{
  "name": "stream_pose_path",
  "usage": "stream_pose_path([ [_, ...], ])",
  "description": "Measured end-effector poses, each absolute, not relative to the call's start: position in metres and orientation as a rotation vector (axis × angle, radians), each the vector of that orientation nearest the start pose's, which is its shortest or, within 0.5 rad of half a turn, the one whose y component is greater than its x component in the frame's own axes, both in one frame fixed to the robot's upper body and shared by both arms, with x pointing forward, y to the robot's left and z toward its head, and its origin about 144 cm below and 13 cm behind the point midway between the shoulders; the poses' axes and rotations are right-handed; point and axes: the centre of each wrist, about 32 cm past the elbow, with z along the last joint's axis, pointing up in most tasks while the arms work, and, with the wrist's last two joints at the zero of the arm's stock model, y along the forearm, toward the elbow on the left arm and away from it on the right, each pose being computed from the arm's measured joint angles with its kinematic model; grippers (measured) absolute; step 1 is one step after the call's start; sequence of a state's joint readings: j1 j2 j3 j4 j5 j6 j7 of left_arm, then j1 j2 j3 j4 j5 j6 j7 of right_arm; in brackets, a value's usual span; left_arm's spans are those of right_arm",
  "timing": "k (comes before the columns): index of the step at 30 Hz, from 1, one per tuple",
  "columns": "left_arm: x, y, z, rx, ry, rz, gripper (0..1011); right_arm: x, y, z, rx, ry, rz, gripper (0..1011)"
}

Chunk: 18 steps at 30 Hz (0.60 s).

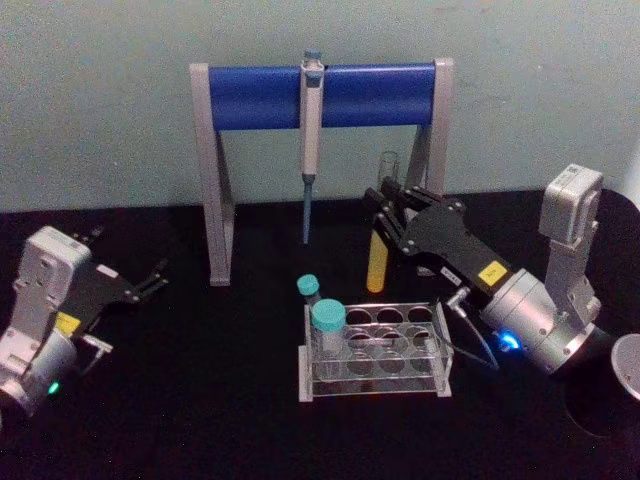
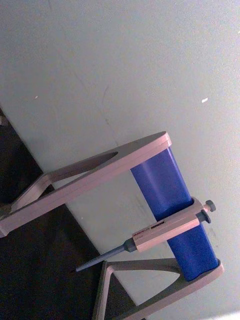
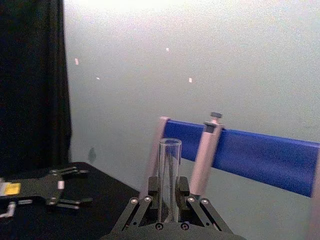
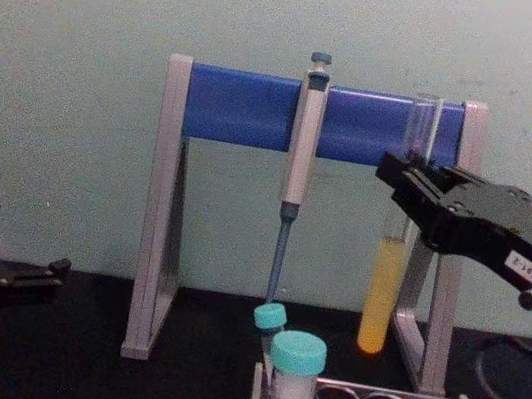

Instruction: Pick up the test tube from the test tube rack, shake it, then place it back into the test tube rack.

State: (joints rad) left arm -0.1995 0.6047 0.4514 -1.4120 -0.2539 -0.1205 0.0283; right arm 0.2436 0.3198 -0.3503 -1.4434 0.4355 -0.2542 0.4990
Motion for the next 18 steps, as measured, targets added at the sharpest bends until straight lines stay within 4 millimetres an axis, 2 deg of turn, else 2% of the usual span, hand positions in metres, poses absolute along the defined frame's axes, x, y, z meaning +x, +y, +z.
stream_pose_path([
  [18, 0.4886, 0.3097, 1.1398, 0.304, -0.285, 1.248, 1001, 0.5116, -0.2345, 1.1681, 0.209, -0.174, -0.840, 233],
])
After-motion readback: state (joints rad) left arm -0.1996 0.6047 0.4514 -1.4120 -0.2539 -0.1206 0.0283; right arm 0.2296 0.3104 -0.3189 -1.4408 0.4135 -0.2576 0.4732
